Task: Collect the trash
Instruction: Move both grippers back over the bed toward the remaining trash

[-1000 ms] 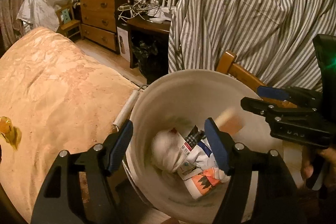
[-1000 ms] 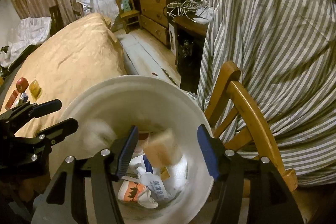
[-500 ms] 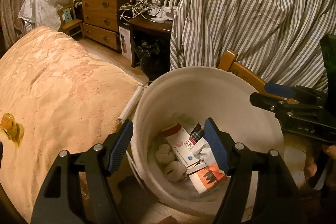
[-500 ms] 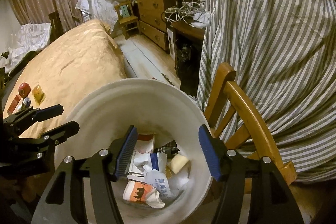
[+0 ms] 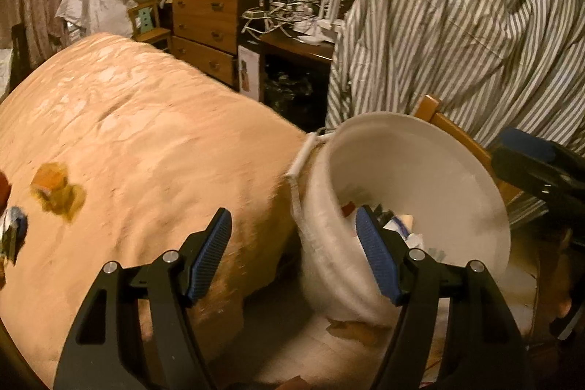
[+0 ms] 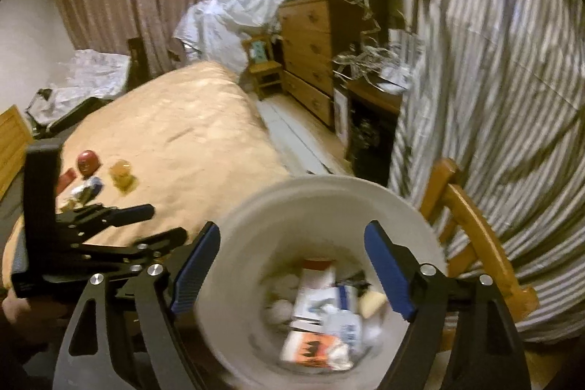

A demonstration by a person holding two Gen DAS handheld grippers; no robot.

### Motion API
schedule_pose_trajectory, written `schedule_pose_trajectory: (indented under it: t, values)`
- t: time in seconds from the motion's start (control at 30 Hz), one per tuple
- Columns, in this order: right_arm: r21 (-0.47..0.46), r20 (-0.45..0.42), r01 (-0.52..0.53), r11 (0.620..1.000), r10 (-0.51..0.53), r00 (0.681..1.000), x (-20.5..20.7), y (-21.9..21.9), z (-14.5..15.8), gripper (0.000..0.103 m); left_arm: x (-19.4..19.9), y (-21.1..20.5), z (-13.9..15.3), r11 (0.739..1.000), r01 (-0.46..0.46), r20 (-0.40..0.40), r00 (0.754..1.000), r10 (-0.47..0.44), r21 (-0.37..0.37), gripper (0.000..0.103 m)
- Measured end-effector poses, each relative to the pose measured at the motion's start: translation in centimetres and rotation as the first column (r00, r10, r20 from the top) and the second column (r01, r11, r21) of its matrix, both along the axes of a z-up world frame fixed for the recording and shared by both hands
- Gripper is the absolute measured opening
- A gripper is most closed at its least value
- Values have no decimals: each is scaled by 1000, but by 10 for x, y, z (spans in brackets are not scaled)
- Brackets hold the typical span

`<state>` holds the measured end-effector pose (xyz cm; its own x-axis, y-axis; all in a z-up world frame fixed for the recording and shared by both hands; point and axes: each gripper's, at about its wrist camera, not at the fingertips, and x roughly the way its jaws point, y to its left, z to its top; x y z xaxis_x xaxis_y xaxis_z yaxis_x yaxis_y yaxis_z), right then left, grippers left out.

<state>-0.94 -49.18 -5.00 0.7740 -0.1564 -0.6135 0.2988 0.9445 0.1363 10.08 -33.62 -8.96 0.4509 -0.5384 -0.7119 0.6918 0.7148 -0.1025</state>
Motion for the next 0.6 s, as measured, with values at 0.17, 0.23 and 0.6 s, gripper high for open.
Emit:
schedule_pose_trajectory:
  t: [0.17,0.23,0.6]
  values:
    - [13,25,-90,996,90,996,10,43,6,87,12,50,-1,998,-66,7,998,66,1,67]
    - [26,29,-128,991,127,992,17,61,6,88,21,83,-1,993,-117,11,993,117,0,67]
    - [85,-38,-287,954,291,956,62,146,-28,88,96,337,-34,729,-684,-36,728,685,35,76]
